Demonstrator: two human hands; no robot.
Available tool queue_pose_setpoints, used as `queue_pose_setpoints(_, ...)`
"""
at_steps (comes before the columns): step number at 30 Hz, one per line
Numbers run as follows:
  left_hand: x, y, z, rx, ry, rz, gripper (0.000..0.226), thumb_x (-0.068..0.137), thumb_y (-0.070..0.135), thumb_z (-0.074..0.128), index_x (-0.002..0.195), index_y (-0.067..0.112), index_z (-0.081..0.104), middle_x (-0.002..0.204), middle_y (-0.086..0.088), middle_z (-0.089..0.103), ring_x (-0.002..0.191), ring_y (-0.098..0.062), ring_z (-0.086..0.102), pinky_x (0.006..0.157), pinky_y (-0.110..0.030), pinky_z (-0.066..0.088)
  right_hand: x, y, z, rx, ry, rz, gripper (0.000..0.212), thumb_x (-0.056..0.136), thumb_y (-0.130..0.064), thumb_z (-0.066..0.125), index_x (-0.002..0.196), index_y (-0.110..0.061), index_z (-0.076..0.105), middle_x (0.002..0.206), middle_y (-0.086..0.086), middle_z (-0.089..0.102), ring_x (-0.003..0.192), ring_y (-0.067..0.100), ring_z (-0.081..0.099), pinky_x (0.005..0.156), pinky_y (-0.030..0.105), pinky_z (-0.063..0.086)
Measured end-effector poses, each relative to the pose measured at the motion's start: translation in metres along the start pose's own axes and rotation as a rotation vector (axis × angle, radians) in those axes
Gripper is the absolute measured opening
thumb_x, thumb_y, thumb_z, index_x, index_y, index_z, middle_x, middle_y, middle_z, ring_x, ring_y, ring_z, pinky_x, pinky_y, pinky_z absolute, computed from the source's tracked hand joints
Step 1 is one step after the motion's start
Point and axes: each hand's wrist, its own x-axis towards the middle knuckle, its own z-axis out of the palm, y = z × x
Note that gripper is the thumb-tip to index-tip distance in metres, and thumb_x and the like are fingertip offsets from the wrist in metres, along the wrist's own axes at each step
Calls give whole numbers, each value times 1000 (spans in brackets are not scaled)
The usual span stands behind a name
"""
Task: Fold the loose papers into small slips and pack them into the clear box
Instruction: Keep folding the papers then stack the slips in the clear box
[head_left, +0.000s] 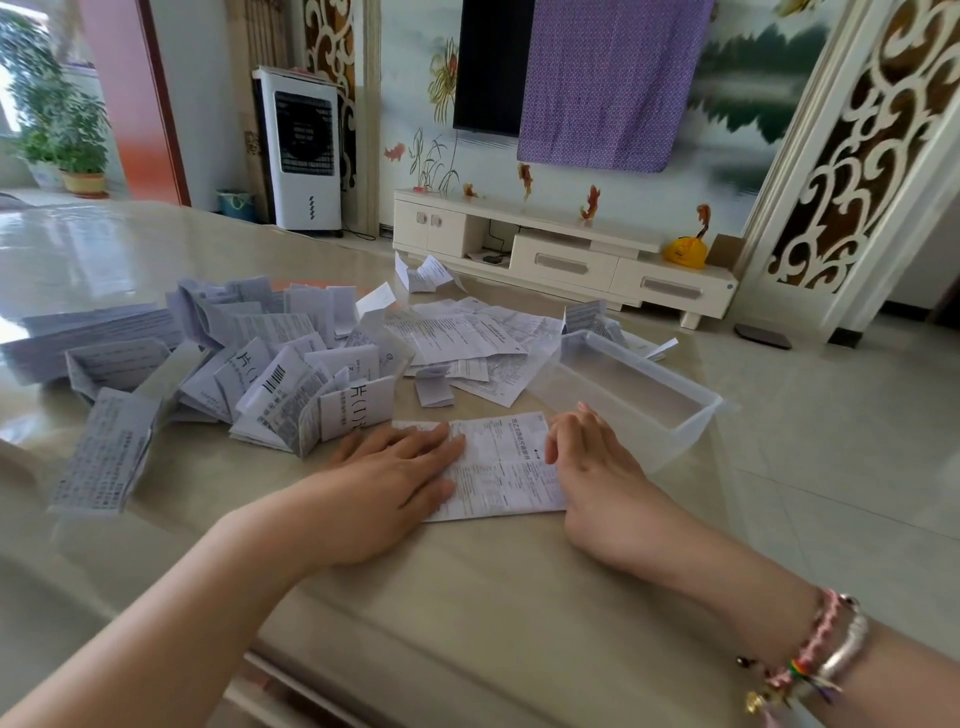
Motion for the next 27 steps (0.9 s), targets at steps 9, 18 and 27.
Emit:
queue_pose_setpoints(9,-2,0,-5,60,-24,-2,60,96,61,8,151,41,-5,158,24,-6,146,-8,-1,118,-38,0,1,-2,0,218,-46,-322,44,95,-43,53,136,-30,40,139,-18,42,125,-1,40,104,16,31)
queue_pose_setpoints(18,-5,-1,-4,-38,-52,-5,64,95,62,23,149,46,-5,157,25,-8,144,1,-10,118,-41,-10,6,4,-2,-19,56,-429,54,92,-59,46,138,-32,50,143,-18,46,131,-4,36,100,11,29)
queue_pose_setpoints(27,-14,5,-9,17,38,85,70,78,76,17,145,57,10,158,24,2,147,-6,2,119,-46,-3,8,3,-3,-168,207,-618,36,100,-37,38,112,-21,67,110,-7,71,98,10,67,68,29,56)
